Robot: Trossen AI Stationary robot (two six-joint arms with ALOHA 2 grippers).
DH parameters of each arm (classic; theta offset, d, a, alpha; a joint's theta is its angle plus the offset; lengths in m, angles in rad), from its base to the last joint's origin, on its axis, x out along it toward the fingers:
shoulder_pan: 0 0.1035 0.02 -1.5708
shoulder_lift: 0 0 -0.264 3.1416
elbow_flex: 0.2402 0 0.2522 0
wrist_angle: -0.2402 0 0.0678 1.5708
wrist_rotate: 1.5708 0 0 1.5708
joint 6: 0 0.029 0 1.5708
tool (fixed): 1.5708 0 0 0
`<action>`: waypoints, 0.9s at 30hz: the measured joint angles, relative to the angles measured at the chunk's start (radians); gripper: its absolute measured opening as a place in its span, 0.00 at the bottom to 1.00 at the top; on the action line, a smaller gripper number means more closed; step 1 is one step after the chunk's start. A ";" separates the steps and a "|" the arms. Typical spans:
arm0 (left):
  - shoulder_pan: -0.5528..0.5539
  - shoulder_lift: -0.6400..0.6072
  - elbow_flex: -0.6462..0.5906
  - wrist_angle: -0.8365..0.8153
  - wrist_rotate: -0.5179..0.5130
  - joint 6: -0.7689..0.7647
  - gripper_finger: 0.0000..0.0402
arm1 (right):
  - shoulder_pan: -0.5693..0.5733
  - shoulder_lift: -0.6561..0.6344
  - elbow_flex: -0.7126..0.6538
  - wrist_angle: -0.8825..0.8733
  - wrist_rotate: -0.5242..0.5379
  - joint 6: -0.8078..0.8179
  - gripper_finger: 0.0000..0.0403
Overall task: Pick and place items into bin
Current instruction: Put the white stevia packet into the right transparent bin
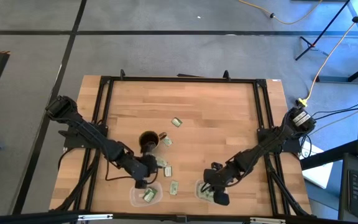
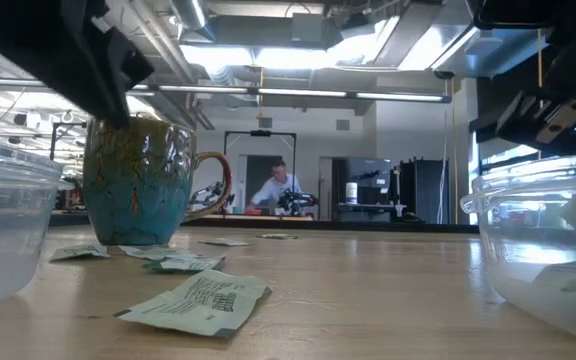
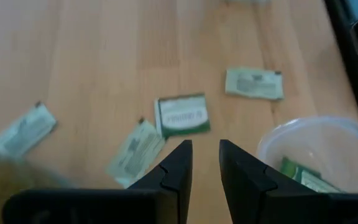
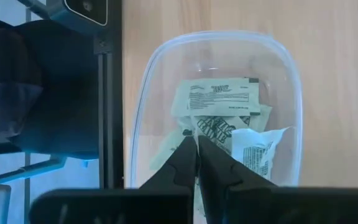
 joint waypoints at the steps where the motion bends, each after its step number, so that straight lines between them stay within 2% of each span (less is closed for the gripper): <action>1: 0.000 0.000 0.000 -0.014 0.001 -0.015 0.19 | 0.000 0.000 0.000 -0.001 -0.001 -0.001 0.04; 8: 0.025 0.000 -0.001 -0.123 0.015 -0.106 0.19 | 0.000 0.000 0.003 -0.011 -0.007 -0.004 0.23; 12: 0.055 0.000 -0.001 -0.168 0.017 -0.115 0.19 | 0.000 -0.002 0.023 -0.027 -0.007 -0.005 0.29; 16: 0.085 0.000 -0.001 -0.192 0.022 -0.115 0.19 | 0.000 -0.035 0.039 -0.044 0.012 -0.009 0.31; 23: 0.101 0.000 -0.031 -0.201 0.078 -0.069 0.19 | 0.000 -0.147 0.040 -0.106 0.184 -0.080 0.31; 27: 0.082 0.001 -0.055 -0.194 0.089 -0.006 0.19 | -0.007 -0.194 0.040 -0.108 0.236 -0.140 0.31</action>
